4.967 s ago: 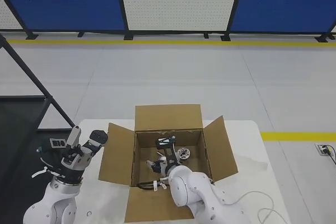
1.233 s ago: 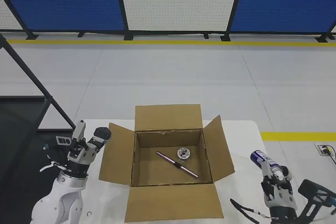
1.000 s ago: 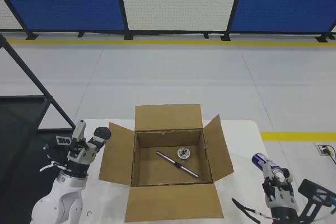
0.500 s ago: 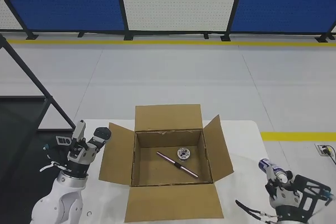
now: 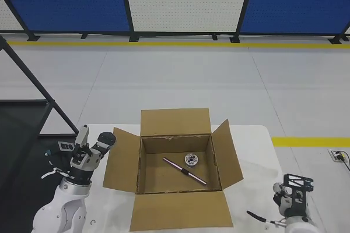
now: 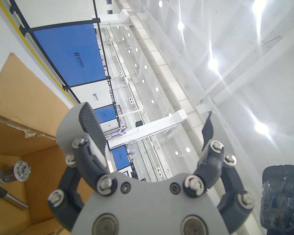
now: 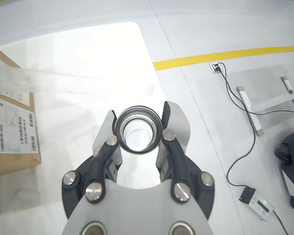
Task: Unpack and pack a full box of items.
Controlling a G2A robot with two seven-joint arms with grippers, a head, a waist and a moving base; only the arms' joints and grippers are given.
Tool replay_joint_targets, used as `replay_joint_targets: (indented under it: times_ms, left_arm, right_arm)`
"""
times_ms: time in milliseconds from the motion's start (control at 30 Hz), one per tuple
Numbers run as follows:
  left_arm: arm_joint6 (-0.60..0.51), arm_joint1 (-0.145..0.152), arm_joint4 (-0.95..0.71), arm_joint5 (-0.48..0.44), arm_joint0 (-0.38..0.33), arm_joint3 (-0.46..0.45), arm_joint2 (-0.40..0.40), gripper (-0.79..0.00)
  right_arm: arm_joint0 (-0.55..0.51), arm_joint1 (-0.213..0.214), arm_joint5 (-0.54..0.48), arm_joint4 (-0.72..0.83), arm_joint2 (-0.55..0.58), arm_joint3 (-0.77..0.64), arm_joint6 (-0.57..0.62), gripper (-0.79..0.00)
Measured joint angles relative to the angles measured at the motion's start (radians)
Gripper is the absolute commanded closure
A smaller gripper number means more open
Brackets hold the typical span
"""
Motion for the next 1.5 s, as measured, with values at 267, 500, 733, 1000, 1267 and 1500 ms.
replay_joint_targets:
  times_ms: [267, 500, 733, 1000, 1267, 1500]
  left_arm:
    - [0.0, 0.0, 0.0, 0.0, 0.0, 0.0, 0.0, -0.785]
    - [0.0, 0.0, 0.0, 0.0, 0.0, 0.0, 0.0, -0.785]
    - [0.0, 0.0, 0.0, 0.0, 0.0, 0.0, 0.0, -0.785]
    - [0.0, 0.0, 0.0, 0.0, 0.0, 0.0, 0.0, -0.785]
    - [0.0, 0.0, 0.0, 0.0, 0.0, 0.0, 0.0, -0.785]
    - [0.0, 0.0, 0.0, 0.0, 0.0, 0.0, 0.0, -0.785]
  right_arm:
    - [0.084, 0.0, -0.038, -0.015, -0.032, 0.128, 0.074, 0.0]
    - [0.116, -0.001, -0.045, 0.004, -0.032, 0.178, 0.081, 0.0]
    - [0.15, -0.003, -0.049, -0.005, -0.055, 0.223, 0.094, 0.0]
    - [0.183, -0.003, -0.058, -0.016, -0.062, 0.26, 0.128, -0.225]
    - [0.204, -0.003, -0.057, -0.005, -0.056, 0.281, 0.139, -0.44]
    - [0.196, -0.002, -0.049, 0.013, -0.032, 0.249, 0.135, -0.785]
